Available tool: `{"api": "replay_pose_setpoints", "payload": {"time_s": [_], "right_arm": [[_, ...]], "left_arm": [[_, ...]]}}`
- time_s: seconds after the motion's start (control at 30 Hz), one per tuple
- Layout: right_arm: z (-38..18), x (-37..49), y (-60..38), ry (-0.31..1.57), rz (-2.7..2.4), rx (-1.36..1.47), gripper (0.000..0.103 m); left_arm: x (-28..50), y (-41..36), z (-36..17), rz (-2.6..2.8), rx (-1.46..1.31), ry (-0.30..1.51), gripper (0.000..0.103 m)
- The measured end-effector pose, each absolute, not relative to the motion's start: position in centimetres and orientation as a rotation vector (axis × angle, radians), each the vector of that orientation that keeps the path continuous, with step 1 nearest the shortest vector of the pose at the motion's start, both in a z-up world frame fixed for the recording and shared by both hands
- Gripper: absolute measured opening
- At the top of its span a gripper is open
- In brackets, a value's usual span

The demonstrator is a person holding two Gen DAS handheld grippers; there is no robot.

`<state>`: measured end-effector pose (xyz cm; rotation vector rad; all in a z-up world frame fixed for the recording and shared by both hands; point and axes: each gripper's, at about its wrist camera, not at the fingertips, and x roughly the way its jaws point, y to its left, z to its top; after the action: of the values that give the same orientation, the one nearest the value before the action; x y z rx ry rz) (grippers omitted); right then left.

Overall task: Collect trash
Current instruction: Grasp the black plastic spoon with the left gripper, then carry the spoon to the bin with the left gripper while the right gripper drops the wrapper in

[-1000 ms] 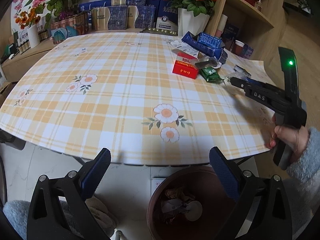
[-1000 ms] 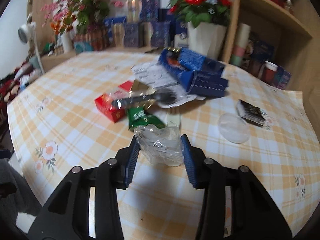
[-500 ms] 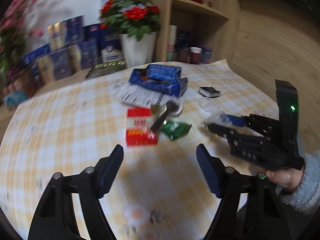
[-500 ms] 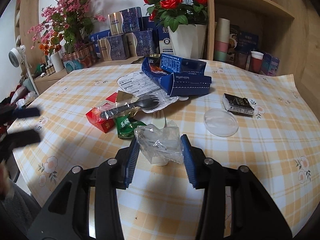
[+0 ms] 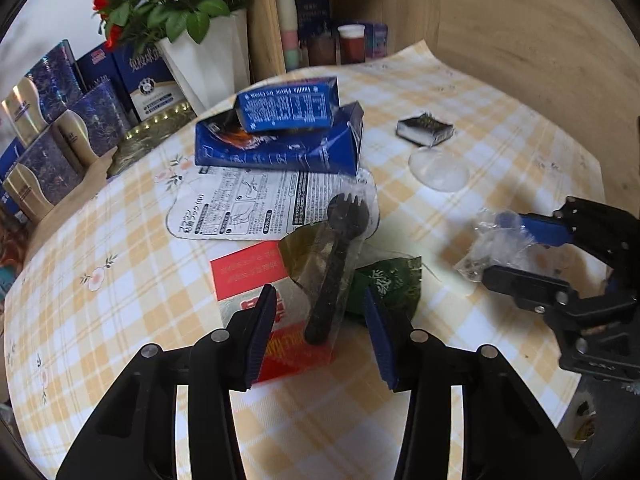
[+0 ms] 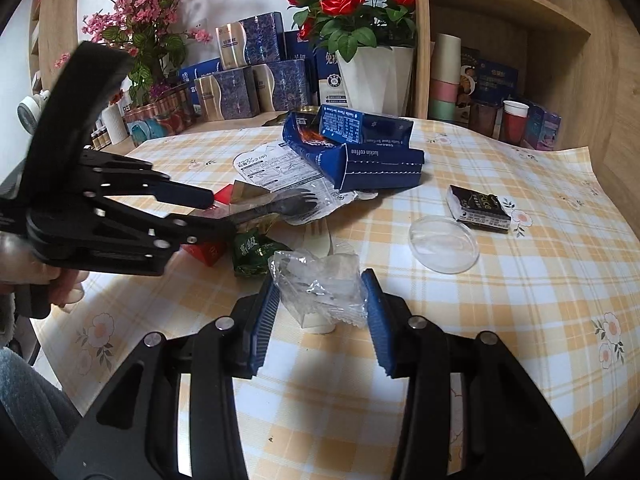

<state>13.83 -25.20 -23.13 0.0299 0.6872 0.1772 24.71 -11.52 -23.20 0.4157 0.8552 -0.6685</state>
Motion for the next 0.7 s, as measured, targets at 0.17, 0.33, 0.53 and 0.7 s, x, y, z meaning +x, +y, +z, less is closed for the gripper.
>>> {"api": "replay_pose_setpoints", "payload": {"time_s": [0.17,0.33,0.53,0.7], "right_arm": [[-23.2,13.9,-25.2,0.688,0.176,0.033,0.044],[-23.2,13.9,-25.2,0.689,0.178,0.030,0.044],[-23.2,13.8,-25.2,0.688,0.176,0.032,0.044],[-23.1,13.8,-25.1,0.688,0.178,0.028,0.044]], "left_arm": [[24.7,-11.7,-23.9,-0.638,0.403,0.853,0.032],[23.7,-10.9,-22.6,-0.604,0.396,0.813,0.010],[21.0,-8.3,-19.4,-0.618,0.269,0.762,0.009],[17.3,-5.8,-17.6,-0.615,0.138,0.755,0.009]]}}
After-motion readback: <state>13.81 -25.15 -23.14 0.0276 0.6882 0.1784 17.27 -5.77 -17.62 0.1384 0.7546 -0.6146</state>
